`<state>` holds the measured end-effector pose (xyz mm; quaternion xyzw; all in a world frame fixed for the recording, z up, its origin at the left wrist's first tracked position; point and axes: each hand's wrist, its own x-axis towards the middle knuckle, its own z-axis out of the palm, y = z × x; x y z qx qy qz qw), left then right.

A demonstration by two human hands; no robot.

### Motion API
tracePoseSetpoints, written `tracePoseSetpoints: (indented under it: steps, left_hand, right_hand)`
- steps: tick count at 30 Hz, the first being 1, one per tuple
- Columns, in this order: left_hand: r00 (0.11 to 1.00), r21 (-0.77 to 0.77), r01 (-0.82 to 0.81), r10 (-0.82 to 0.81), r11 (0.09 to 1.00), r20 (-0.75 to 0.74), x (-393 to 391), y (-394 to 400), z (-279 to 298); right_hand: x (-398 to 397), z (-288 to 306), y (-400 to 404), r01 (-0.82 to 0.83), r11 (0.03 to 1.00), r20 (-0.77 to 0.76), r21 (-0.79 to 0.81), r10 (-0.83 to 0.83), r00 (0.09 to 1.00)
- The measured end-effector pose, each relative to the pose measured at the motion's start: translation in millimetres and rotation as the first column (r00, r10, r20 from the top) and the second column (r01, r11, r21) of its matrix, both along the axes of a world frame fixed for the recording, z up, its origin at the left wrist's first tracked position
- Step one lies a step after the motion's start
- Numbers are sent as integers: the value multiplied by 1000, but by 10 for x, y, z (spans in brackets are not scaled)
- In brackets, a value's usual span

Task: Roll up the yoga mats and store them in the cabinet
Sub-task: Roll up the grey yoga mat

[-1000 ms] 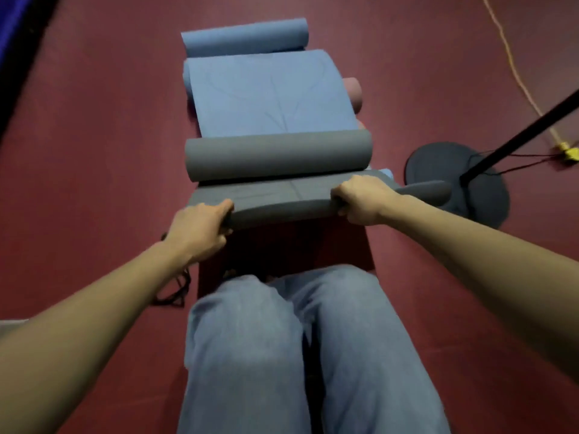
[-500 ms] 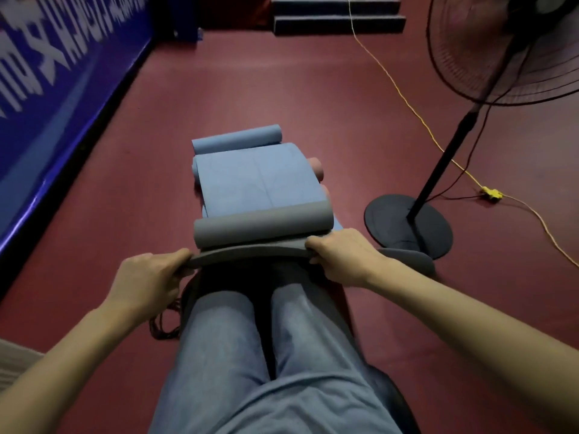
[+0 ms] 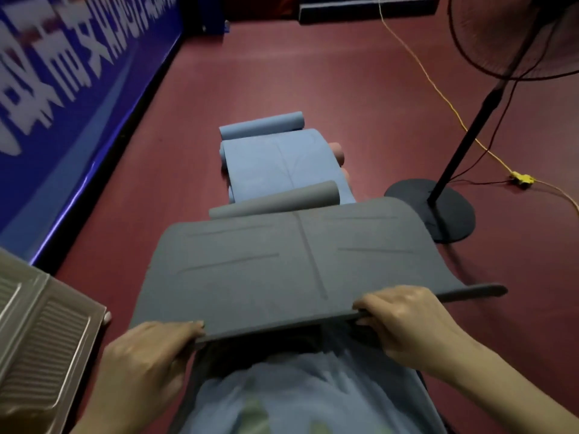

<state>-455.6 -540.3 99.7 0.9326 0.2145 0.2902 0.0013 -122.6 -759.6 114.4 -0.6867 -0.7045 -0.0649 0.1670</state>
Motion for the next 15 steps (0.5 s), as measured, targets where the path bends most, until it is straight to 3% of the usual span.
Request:
tracePoseSetpoints:
  steps: [3,5,8,11,15]
  left_hand:
    - [978,-273,-114,60,955,-199,-114,-184,-315]
    - [966,-373,-180,91,910,-244,-127,-246,-434]
    - [950,-361,-230,127,904,-287,-42,-282,-266]
    - [961,-241,-141,75,960,-265,127,-349,-90]
    - [979,-187,-55,16,981,-204,411,-333,-168]
  right_hand:
    - [45,-389,-171,69,996,-228,-58,-81,970]
    - [156,-602,-258,46,993,-377,-112,-85,922]
    - [335,-727,-410,128,990,-344,-53,-139,929]
    - [404,-708,-496,272,962,-380,-3,-252,890]
    - [216,-666,-341,305,950,-284,62,-276,918]
